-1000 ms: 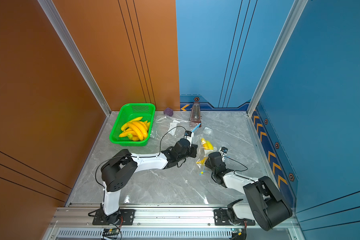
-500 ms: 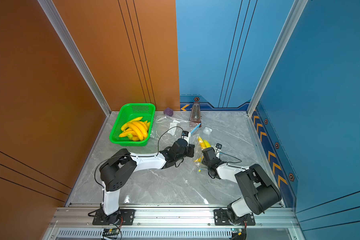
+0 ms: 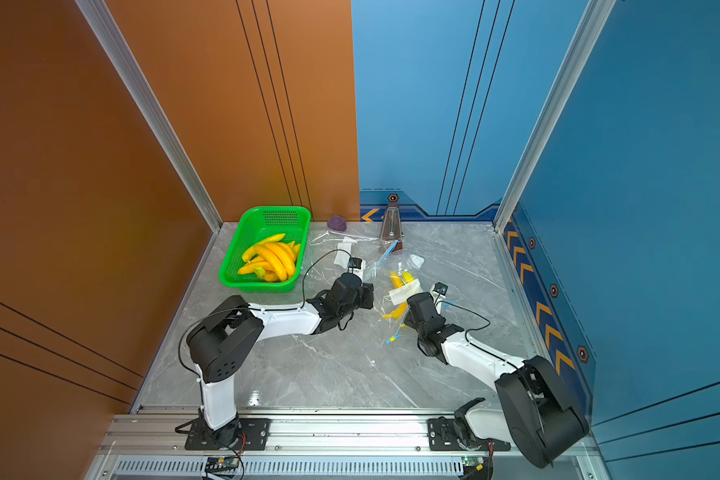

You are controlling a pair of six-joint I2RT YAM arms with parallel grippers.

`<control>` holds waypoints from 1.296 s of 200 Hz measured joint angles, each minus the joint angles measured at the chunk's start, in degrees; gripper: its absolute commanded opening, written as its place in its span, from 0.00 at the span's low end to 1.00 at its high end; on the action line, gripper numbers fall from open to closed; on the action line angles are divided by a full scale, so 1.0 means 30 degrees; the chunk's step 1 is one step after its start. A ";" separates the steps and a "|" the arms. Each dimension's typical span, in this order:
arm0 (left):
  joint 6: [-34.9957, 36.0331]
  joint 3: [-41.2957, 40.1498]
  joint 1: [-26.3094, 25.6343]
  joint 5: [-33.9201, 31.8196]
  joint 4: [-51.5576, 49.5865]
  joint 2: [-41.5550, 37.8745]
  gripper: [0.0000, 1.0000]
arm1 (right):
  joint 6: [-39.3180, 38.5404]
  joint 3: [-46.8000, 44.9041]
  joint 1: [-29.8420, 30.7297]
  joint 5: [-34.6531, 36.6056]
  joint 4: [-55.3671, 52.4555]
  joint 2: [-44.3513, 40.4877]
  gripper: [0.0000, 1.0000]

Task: Open the zip-top bag and take out the banana
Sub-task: Pick up the banana from the zipper food storage bag.

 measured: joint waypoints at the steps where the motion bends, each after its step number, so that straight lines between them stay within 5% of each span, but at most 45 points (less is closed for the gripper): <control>1: 0.0029 -0.0015 0.0022 -0.0029 0.0007 0.0000 0.00 | 0.0000 0.0000 0.0007 0.0000 -0.0015 -0.0044 0.28; 92: 0.1625 -0.0058 -0.0379 -0.0838 0.0095 -0.0058 0.00 | 0.0517 -0.0488 0.1333 -0.0583 -0.2251 -0.0911 0.29; 259: 0.2135 0.2783 0.0991 -0.1464 0.0291 0.2200 0.00 | 0.1967 -0.1654 0.5107 -0.1574 -0.7796 -0.7096 0.31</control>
